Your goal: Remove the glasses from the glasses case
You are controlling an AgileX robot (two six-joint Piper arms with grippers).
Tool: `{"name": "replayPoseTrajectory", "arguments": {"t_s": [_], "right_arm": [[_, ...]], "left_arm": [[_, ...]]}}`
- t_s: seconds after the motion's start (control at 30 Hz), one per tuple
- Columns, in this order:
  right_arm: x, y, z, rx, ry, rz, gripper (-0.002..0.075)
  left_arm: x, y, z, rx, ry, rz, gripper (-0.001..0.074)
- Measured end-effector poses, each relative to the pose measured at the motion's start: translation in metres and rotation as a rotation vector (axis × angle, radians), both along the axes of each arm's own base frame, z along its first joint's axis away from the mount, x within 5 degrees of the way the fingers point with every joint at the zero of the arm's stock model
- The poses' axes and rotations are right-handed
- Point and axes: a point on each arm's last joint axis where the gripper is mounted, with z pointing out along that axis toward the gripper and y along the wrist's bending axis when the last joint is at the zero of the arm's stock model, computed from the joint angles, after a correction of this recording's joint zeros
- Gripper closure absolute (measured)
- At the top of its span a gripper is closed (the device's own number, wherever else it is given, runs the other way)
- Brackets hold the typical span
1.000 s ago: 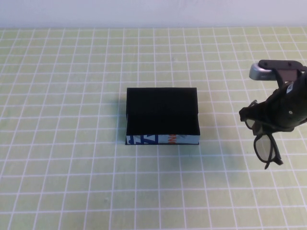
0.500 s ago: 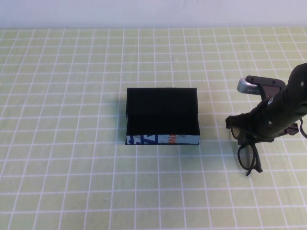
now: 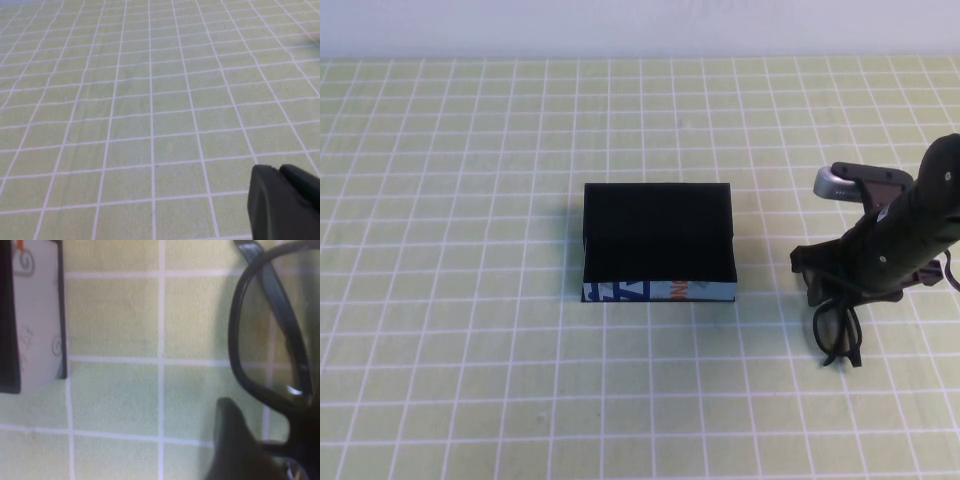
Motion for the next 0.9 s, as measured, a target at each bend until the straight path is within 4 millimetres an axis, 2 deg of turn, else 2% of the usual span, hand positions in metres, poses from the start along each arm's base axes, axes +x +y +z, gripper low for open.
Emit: {"name": "replayPoseTrajectory", "arguments": {"t_s": [0.13, 0.33, 0.5, 0.6, 0.7, 0.83, 0.9], "right_arm": [[-0.001, -0.001, -0.001, -0.014, 0.012, 0.012, 0.0407], [-0.002, -0.002, 0.003, -0.021, 0.006, 0.020, 0.0395], [-0.009, -0.005, 0.022, -0.041, -0.025, 0.035, 0.0395], [-0.017, -0.010, 0.041, -0.061, -0.043, 0.041, 0.0400], [-0.030, -0.014, 0.064, -0.072, -0.056, 0.051, 0.0462], [-0.055, -0.021, 0.098, -0.078, -0.065, 0.074, 0.0652], [-0.069, -0.025, 0.114, -0.077, -0.083, 0.086, 0.0701]], "left_arm": [[0.000, 0.000, 0.000, 0.000, 0.000, 0.000, 0.0739], [0.000, 0.000, 0.000, 0.000, 0.000, 0.000, 0.0739], [0.000, 0.000, 0.000, 0.000, 0.000, 0.000, 0.0739], [0.000, 0.000, 0.000, 0.000, 0.000, 0.000, 0.0739], [0.000, 0.000, 0.000, 0.000, 0.000, 0.000, 0.0739], [0.000, 0.000, 0.000, 0.000, 0.000, 0.000, 0.0739], [0.000, 0.000, 0.000, 0.000, 0.000, 0.000, 0.0739]]}}
